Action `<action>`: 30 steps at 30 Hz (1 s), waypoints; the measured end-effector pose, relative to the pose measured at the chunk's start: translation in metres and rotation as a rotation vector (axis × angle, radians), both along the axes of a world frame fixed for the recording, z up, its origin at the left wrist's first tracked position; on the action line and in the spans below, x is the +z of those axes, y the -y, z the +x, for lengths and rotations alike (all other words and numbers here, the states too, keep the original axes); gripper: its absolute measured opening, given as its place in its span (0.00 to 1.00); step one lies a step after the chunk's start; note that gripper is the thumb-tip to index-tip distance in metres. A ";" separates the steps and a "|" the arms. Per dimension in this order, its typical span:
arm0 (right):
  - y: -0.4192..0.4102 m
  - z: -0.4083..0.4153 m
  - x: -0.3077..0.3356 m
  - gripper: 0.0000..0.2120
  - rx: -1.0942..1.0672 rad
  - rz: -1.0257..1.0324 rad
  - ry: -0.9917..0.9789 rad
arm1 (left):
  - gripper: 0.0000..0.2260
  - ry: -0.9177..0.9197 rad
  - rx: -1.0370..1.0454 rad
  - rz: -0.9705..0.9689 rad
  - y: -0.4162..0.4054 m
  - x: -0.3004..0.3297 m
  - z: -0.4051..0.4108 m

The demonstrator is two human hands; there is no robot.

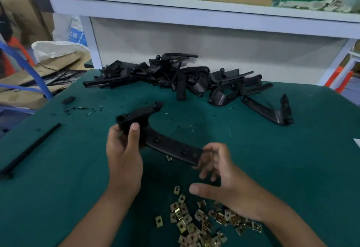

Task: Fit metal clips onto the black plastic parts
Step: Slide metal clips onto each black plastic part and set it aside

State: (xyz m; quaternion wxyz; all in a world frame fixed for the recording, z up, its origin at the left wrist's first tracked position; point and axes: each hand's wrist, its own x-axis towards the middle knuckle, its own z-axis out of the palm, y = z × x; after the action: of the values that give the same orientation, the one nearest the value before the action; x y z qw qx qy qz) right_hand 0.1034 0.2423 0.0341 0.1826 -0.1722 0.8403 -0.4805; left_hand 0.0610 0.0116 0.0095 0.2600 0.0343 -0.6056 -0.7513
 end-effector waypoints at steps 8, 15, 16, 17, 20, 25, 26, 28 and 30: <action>0.004 0.011 0.001 0.26 0.330 0.360 -0.078 | 0.05 0.120 -0.162 0.409 0.007 -0.001 -0.007; 0.002 0.007 -0.006 0.09 0.208 0.302 -0.194 | 0.05 0.196 -0.311 0.364 -0.008 0.001 -0.001; 0.002 0.007 -0.008 0.07 0.185 0.291 -0.214 | 0.06 0.203 -0.334 0.337 -0.010 0.000 0.001; 0.001 0.007 -0.009 0.07 0.162 0.268 -0.220 | 0.06 0.203 -0.366 0.307 -0.011 0.000 0.003; -0.002 0.004 -0.011 0.10 0.112 0.211 -0.228 | 0.08 0.194 -0.438 0.251 -0.013 0.000 0.007; -0.002 0.002 -0.010 0.11 0.061 0.215 -0.286 | 0.07 0.167 -0.574 0.266 -0.016 0.001 0.007; -0.002 0.002 -0.009 0.11 0.050 0.206 -0.283 | 0.07 0.169 -0.603 0.278 -0.017 0.001 0.007; -0.003 0.002 -0.008 0.12 0.037 0.201 -0.288 | 0.06 0.178 -0.648 0.282 -0.017 0.002 0.008; -0.004 0.002 -0.007 0.12 0.039 0.205 -0.297 | 0.05 0.188 -0.668 0.272 -0.018 0.000 0.009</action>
State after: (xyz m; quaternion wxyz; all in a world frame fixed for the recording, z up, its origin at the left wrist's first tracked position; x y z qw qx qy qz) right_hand 0.1053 0.2464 0.0268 0.0823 -0.2378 0.8992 -0.3579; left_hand 0.0703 0.0293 0.0100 -0.0634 -0.0621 -0.4992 -0.8619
